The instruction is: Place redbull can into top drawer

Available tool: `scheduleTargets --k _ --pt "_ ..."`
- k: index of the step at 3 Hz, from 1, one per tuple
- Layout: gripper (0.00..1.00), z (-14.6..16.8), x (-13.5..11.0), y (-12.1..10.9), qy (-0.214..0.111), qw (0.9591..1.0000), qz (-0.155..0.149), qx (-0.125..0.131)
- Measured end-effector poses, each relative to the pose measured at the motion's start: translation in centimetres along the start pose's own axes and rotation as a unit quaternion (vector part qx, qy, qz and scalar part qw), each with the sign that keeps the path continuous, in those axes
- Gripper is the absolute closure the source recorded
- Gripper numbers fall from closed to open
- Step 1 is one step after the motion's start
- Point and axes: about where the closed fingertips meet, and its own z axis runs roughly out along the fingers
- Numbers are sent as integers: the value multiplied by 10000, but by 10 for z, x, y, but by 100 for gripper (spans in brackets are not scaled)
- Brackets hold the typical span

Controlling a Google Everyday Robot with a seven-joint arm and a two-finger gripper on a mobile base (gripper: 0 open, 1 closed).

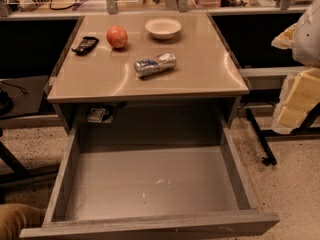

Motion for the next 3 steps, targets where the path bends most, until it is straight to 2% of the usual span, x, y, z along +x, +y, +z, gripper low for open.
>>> scheduleTargets --k 1,2,3 --pt "0 0 0 0 0 10000 -1 0" --pt "0 6 -9 -23 -52 9999 -106 49" --pt "0 29 -36 -70 -198 9989 -408 100"
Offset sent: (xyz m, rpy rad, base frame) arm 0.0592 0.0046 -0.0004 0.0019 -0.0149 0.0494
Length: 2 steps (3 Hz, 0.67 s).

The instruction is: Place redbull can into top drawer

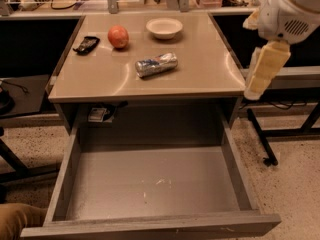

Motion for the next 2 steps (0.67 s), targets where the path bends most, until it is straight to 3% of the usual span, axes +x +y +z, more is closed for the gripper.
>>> scheduleTargets --k 1,2 --pt "0 36 -29 -56 -249 9995 -219 -13" --pt "0 37 -29 -56 -250 9994 -219 -12"
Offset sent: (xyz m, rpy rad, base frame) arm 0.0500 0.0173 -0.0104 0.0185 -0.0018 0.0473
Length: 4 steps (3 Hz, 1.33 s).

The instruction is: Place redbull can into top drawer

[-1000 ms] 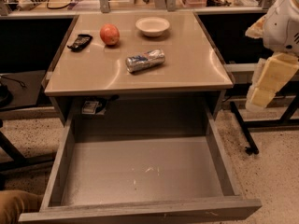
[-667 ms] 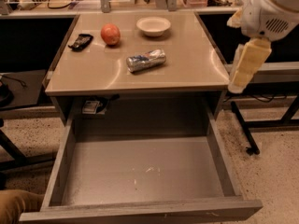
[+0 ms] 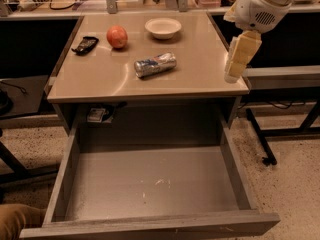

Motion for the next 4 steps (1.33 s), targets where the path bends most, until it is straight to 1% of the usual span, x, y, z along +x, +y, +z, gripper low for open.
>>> scheduleTargets --k 1,2,3,4 --pt "0 16 -5 -24 -161 9997 -38 197" --pt "0 48 -20 -58 -487 9981 -255 285" --pt "0 102 -48 -89 -955 9941 -504 99" --pt "0 108 -52 -90 -980 9936 -558 70"
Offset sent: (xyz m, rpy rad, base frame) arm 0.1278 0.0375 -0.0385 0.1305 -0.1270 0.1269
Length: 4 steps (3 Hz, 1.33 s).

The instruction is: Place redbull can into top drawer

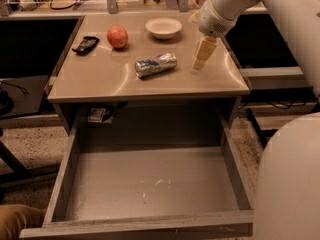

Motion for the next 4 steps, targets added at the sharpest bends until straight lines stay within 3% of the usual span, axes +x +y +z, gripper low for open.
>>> scheduleTargets --k 2,3,4 --pt "0 44 -59 -31 -459 9957 -802 -71" --pt "0 73 -79 -32 -654 9916 -1052 -360" --pt "0 96 -80 -27 -760 9893 -1042 -678"
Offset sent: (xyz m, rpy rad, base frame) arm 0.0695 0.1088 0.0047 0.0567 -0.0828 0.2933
